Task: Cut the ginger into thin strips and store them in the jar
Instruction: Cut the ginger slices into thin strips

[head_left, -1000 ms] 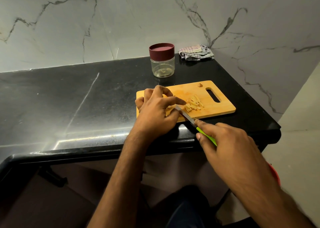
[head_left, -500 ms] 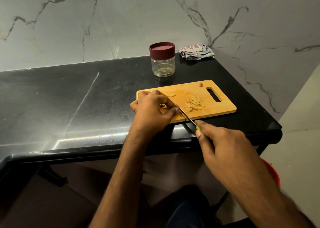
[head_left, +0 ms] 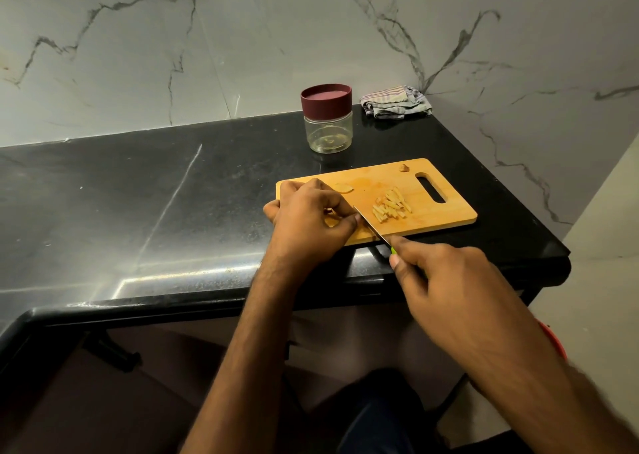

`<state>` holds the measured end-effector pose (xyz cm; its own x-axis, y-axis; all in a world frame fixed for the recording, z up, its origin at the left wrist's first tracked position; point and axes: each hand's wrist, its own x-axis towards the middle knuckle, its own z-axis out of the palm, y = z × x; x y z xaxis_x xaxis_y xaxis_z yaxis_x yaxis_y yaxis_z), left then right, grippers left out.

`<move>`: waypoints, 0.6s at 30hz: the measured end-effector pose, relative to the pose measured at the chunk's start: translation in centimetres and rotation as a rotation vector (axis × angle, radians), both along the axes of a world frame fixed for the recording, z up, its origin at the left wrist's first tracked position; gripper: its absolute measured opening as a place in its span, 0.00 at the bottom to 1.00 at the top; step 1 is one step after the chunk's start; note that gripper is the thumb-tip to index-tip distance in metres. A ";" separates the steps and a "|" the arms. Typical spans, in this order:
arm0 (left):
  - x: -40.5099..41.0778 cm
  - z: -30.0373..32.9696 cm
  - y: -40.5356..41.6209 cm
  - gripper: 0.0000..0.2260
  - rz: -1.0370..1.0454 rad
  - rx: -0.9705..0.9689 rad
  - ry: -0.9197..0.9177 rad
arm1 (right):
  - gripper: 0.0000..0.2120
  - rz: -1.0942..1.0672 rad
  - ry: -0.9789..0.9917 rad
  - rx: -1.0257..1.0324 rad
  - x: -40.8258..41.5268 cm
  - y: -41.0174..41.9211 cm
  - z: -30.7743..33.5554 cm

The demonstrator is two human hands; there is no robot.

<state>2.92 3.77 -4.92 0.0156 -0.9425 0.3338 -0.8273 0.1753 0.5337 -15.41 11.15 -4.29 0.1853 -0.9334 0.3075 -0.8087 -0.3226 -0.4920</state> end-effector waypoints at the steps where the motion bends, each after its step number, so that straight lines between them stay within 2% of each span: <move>1: 0.0 0.0 0.0 0.05 -0.002 -0.003 0.000 | 0.19 -0.021 0.007 -0.007 -0.2 0.3 0.0; 8: -0.3 -0.4 0.2 0.03 0.002 -0.064 -0.025 | 0.21 -0.089 0.094 -0.033 -1.1 0.6 -0.5; 14: -0.4 -0.1 0.4 0.14 -0.111 -0.052 -0.120 | 0.22 -0.058 0.074 -0.014 -0.6 0.5 -0.4; 18: -0.5 0.0 0.4 0.17 -0.141 -0.026 -0.137 | 0.22 -0.043 0.053 -0.003 -0.7 0.6 -0.4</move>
<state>2.42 4.15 -4.89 -0.1633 -0.9232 0.3479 -0.8579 0.3069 0.4120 -16.09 11.78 -4.68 0.1612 -0.9400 0.3008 -0.8466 -0.2883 -0.4473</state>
